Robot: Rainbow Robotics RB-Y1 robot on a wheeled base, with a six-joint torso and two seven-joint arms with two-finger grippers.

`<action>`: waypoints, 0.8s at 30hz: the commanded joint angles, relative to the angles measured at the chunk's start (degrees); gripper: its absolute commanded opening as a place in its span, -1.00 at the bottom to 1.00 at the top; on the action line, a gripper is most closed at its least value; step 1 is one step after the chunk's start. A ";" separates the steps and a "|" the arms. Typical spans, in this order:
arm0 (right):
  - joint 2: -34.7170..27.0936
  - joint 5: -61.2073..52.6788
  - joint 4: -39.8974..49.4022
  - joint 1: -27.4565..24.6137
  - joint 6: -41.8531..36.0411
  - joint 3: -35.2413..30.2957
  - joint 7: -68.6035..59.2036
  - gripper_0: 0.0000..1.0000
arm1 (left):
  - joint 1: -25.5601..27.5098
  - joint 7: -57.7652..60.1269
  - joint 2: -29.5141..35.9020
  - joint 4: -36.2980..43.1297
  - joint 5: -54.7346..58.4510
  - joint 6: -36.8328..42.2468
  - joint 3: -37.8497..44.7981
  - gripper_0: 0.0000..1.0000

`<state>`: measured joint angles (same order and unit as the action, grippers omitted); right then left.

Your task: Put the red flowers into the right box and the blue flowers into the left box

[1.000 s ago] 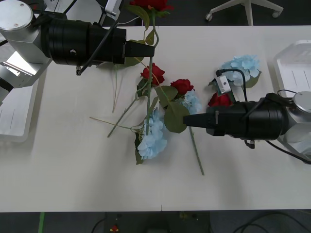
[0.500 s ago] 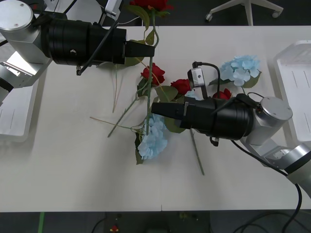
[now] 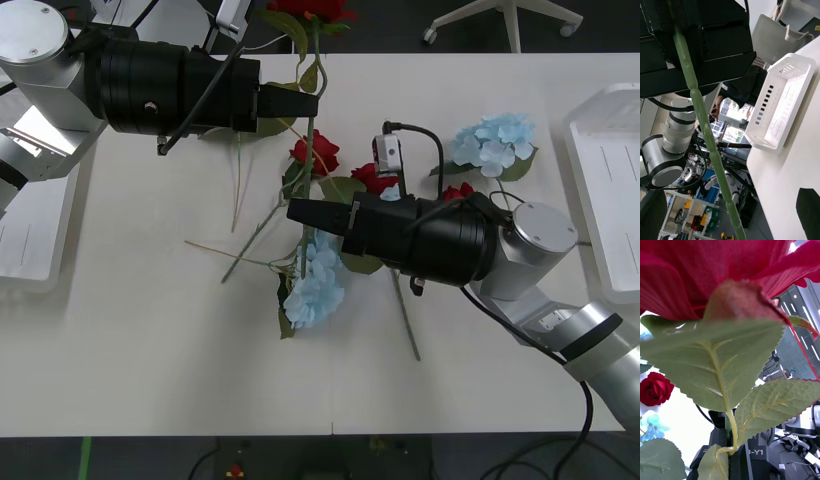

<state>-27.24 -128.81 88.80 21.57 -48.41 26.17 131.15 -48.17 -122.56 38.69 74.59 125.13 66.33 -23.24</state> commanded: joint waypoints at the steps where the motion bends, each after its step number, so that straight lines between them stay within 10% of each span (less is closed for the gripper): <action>1: 2.55 0.84 1.72 1.98 1.38 -0.69 0.24 1.00 | 0.27 -4.18 -0.55 1.69 0.90 -0.50 -0.31 -1.00; 9: 3.78 3.39 1.72 2.95 4.11 0.02 -0.72 0.92 | 0.27 -4.18 -0.55 1.69 0.90 -0.50 -0.31 -1.00; 17: 4.13 3.39 1.64 3.48 5.69 0.54 -1.69 -1.00 | 0.27 -4.18 -0.55 1.69 0.90 -0.50 -0.31 -1.00; 24: 4.13 3.39 1.72 3.56 5.69 0.54 -2.57 -1.00 | 0.27 -4.18 -0.55 1.69 0.90 -0.50 -0.31 -1.00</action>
<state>-24.83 -125.83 88.80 22.90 -42.96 26.25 130.43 -48.17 -122.56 38.69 74.60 125.13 66.33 -23.24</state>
